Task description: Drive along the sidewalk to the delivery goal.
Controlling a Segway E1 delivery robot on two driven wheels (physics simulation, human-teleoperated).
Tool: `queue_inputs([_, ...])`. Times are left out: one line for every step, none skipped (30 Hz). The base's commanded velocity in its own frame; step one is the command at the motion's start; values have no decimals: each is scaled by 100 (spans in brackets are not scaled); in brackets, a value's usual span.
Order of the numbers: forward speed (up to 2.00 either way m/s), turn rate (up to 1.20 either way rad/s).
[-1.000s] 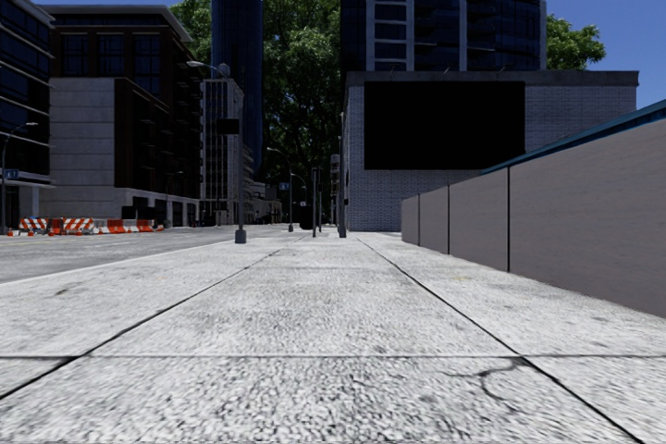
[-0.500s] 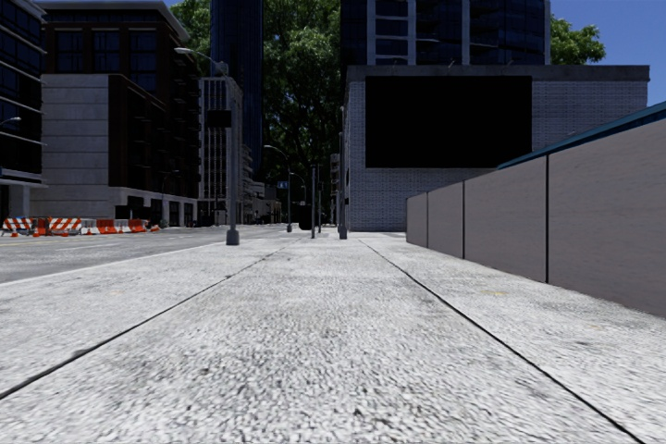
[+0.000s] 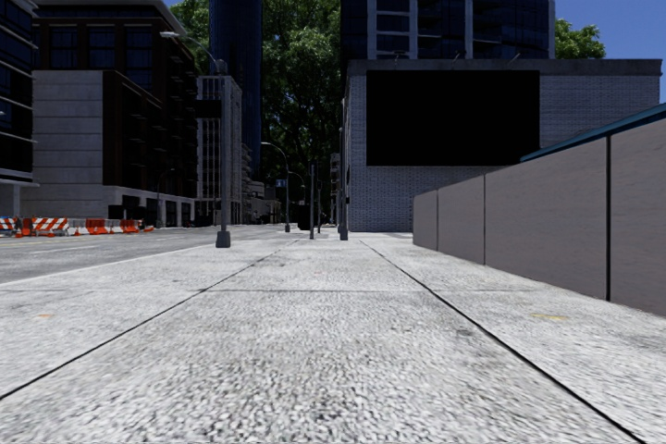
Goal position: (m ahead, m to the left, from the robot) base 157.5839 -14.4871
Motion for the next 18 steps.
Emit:
queue_inputs([200,0])
queue_inputs([200,0])
queue_inputs([200,0])
queue_inputs([200,0])
queue_inputs([200,0])
queue_inputs([200,0])
queue_inputs([200,0])
queue_inputs([200,0])
queue_inputs([200,0])
queue_inputs([200,0])
queue_inputs([200,0])
queue_inputs([200,0])
queue_inputs([200,0])
queue_inputs([200,0])
queue_inputs([200,0])
queue_inputs([200,0])
queue_inputs([200,0])
queue_inputs([200,0])
